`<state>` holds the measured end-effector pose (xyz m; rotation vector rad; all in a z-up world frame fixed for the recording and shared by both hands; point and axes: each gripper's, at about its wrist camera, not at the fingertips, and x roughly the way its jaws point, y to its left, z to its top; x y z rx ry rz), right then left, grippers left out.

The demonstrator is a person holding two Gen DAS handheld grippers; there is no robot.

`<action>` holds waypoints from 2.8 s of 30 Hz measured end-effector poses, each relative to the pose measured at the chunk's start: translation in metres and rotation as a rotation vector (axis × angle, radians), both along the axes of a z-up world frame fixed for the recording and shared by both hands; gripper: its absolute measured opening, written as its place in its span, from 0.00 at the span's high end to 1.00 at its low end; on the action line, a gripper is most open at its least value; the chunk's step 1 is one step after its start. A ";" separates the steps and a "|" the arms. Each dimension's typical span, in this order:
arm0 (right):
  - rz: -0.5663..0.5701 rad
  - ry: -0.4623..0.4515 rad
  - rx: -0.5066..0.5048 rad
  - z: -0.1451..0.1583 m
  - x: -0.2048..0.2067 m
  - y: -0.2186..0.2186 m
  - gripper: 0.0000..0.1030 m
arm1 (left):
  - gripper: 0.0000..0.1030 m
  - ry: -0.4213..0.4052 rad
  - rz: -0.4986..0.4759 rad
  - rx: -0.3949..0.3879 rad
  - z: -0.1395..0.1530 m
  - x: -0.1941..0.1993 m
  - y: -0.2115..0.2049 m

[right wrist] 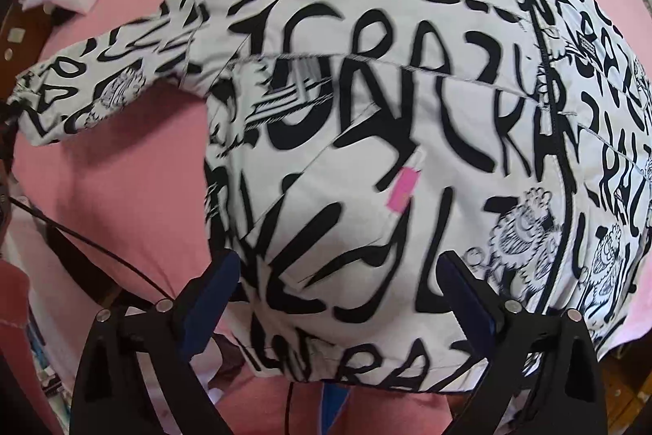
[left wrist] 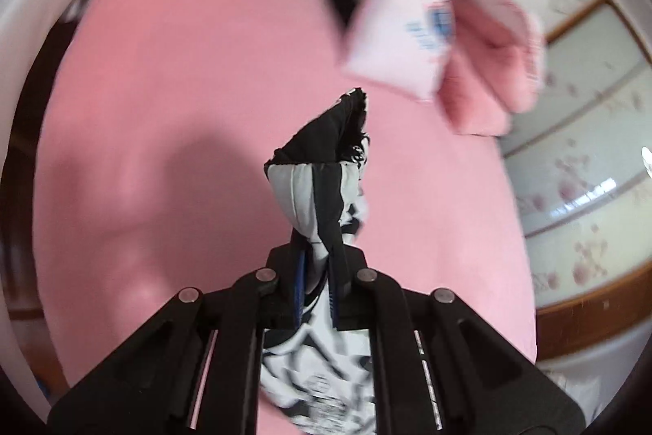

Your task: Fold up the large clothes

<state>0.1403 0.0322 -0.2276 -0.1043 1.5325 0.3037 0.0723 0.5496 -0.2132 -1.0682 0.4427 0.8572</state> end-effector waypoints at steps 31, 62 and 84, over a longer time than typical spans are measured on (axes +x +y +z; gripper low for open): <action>-0.566 -0.137 0.127 0.035 0.051 -0.317 0.17 | 0.94 0.276 -1.089 0.179 -0.021 0.331 -0.539; -0.380 -0.101 0.347 -0.055 0.215 -0.199 0.74 | 0.30 0.643 -0.819 0.100 -0.034 0.191 -0.337; -0.494 -0.285 0.177 -0.055 0.161 -0.274 0.90 | 0.80 0.712 -0.805 0.059 -0.091 0.178 -0.300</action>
